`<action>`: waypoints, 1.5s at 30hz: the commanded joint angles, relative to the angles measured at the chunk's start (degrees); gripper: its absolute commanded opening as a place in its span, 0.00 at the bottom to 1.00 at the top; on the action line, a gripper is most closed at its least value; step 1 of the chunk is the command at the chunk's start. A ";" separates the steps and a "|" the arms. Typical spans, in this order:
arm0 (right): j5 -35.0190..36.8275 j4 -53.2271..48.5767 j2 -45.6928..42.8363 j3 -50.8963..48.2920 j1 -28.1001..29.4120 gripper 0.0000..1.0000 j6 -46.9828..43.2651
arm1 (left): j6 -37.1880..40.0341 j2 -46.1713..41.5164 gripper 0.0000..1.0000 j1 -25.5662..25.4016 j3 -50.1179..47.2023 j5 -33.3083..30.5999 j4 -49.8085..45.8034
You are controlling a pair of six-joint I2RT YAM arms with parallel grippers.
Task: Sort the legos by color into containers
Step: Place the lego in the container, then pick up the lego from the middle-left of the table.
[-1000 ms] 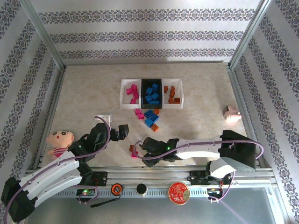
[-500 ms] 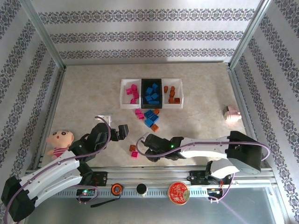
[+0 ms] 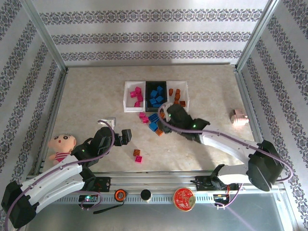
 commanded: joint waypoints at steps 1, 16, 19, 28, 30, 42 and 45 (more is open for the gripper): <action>-1.14 2.38 5.41 5.34 -6.39 0.27 -0.19 | -1.05 -0.12 1.00 0.52 0.95 0.42 -1.69; -1.47 -0.46 29.31 27.26 -21.06 0.52 6.34 | -3.54 -1.74 1.00 0.57 0.01 2.44 -3.99; -1.37 -2.07 30.83 30.30 -21.40 0.67 6.20 | -3.82 -1.82 1.00 0.56 -0.13 2.89 -4.10; -1.66 -0.32 24.44 24.05 -18.61 0.70 5.71 | -2.57 2.75 1.00 0.56 0.72 7.51 -4.36; -1.66 0.58 22.13 21.07 -17.36 0.70 5.84 | -2.31 5.53 1.00 0.50 1.03 8.78 -3.73; -0.73 2.47 4.97 0.12 -4.50 0.70 4.36 | -2.60 16.64 0.96 0.14 2.16 15.77 -1.16; 1.63 1.26 1.04 -4.76 -1.37 0.70 4.48 | -3.21 17.90 0.96 -1.32 2.45 15.88 -2.63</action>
